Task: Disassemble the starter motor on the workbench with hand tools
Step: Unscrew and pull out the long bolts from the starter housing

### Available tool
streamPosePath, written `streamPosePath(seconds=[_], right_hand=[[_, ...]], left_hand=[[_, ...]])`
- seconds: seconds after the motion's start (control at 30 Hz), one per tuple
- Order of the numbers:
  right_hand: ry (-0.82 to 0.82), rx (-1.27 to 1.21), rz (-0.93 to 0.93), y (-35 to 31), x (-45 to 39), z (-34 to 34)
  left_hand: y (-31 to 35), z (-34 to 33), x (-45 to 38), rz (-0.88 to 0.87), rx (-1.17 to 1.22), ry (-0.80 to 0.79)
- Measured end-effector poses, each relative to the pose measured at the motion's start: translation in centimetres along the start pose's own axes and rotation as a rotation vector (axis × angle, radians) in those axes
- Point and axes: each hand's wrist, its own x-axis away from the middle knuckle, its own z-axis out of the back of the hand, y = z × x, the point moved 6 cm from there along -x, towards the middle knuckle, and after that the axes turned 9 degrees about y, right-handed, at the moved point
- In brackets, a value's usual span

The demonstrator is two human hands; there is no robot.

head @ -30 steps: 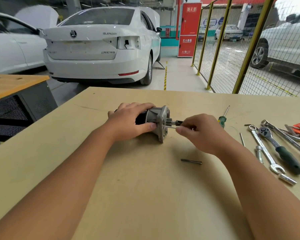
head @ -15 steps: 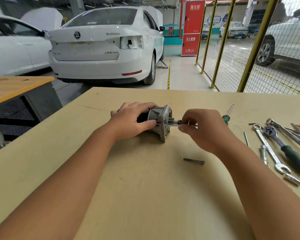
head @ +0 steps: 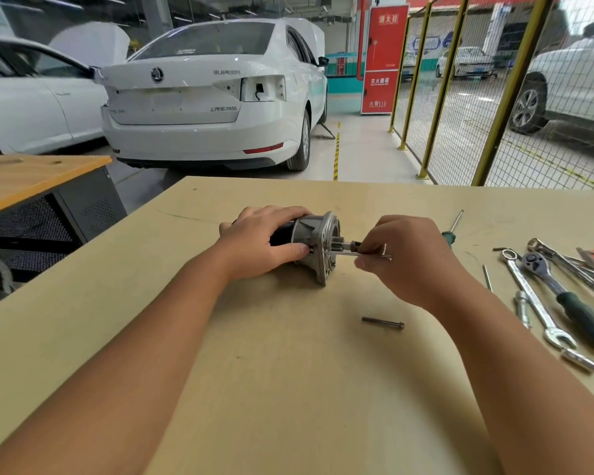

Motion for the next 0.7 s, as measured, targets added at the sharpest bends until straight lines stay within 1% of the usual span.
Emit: streamPosePath(seconds=[0.13, 0.3, 0.43, 0.53, 0.7], right_hand=[[0.026, -0.049, -0.059, 0.7, -0.1, 0.6], [-0.014, -0.040, -0.152, 1.6, 0.0, 0.2], [-0.039, -0.051, -0.128, 1.3, 0.0, -0.3], [-0.024, -0.055, -0.090, 1.0, 0.0, -0.3], [-0.056, -0.075, -0.088, 1.0, 0.0, -0.2]], left_hand=[[0.0, 0.0, 0.0, 0.000, -0.001, 0.000], [0.1, -0.1, 0.0, -0.001, 0.008, 0.000], [-0.1, -0.1, 0.0, 0.005, 0.009, -0.010], [0.0, 0.0, 0.0, 0.005, 0.011, -0.012], [0.0, 0.1, 0.1, 0.004, 0.022, -0.018]])
